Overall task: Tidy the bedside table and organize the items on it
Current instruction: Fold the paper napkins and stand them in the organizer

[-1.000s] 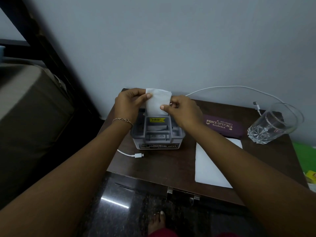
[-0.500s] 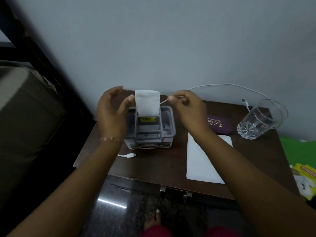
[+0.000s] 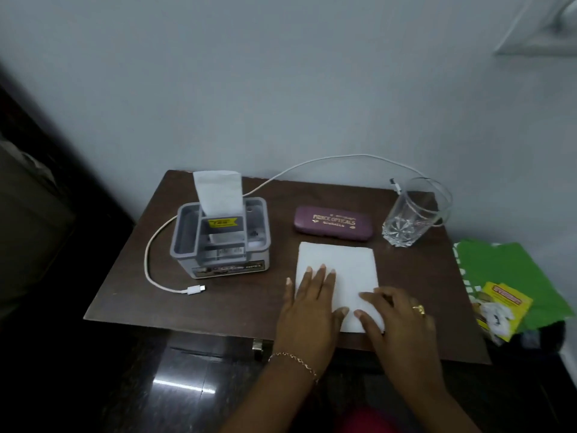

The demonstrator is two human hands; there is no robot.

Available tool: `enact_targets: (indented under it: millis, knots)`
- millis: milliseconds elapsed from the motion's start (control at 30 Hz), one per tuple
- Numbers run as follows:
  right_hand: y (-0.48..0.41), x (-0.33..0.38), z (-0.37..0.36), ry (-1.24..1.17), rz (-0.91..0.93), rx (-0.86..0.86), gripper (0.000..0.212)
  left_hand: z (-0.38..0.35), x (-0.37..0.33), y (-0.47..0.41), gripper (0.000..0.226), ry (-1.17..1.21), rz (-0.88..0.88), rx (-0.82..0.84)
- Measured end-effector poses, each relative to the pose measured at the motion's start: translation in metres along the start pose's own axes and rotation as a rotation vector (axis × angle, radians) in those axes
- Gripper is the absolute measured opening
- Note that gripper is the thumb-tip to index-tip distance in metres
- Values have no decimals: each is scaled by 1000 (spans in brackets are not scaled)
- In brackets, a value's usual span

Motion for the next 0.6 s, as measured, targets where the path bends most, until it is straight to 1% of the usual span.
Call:
enact_targets:
  millis: [67,167,233,333,433,500,600]
  knots:
    - [-2,-2,1,-83,-9,-58,31,-12,0,-1,62,-97,23,-15]
    - [-25,-13,3,-377,-94,-162,23,-26,5,3,65,-151,-8,-13]
    - [-47,-23,2,-489,-158,-182,26,-30,8,4,64,-193,-9,-25]
    - [-73,-29,-1,-449,-222,-122,31,-33,11,4,62,-178,5,-17]
    - [-83,-28,-2,-385,-224,-100,22,-33,10,4,64,-178,-2,-29]
    - [-83,-26,0,-377,-229,-121,16,-35,11,3,63,-184,-6,-43]
    - [-80,-26,1,-353,-224,-189,13,-36,10,2,63,-196,-10,-65]
Point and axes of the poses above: each hand's wrist, its own y-axis away from the middle knuckle, its own z-axis out of the back of the hand, x = y × z, the point moved 3 cm from there along -y, towards the middle knuckle, and after that the axes turned 8 degrees about z, right-handed, at the moved point
